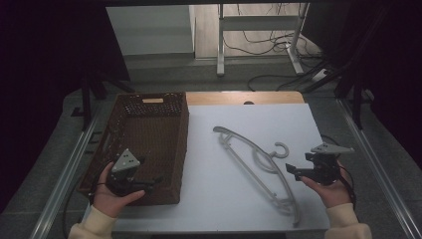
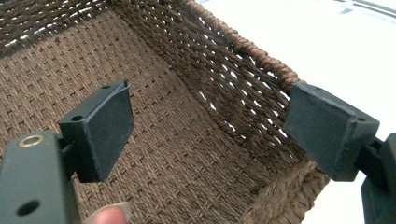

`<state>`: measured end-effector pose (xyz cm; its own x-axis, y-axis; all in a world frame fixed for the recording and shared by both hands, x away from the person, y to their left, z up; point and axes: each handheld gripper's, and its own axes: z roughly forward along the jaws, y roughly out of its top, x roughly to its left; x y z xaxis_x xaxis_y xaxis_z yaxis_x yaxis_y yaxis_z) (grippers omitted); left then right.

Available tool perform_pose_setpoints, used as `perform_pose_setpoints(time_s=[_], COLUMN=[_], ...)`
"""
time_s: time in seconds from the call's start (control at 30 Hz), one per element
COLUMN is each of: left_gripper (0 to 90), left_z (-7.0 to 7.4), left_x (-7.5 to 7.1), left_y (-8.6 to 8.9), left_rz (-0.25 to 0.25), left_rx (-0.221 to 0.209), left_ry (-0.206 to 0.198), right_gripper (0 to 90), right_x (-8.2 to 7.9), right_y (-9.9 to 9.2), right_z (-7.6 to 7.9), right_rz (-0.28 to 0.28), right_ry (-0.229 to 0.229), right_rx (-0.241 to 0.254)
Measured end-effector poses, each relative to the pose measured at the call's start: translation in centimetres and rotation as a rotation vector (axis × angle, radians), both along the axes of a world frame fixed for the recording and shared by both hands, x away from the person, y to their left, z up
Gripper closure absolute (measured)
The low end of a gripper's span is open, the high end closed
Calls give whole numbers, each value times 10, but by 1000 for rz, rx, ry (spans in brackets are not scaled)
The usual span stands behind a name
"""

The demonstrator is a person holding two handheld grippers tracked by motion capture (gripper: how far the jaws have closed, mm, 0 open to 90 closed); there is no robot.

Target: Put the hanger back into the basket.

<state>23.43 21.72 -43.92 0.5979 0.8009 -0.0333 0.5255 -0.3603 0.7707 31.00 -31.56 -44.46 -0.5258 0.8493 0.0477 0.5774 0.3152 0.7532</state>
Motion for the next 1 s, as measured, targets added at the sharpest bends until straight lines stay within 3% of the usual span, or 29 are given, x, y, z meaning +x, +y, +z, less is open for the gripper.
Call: perform_pose_setpoints(time_s=[1.0], left_gripper=[158], left_z=[1], left_x=[-2], left_y=[-1], left_rz=[-14], left_rx=[-2], left_ry=[-4], right_gripper=[168], right_x=[13], right_y=[3], right_z=[-9], right_rz=[3], right_ry=[36], right_rx=[-32])
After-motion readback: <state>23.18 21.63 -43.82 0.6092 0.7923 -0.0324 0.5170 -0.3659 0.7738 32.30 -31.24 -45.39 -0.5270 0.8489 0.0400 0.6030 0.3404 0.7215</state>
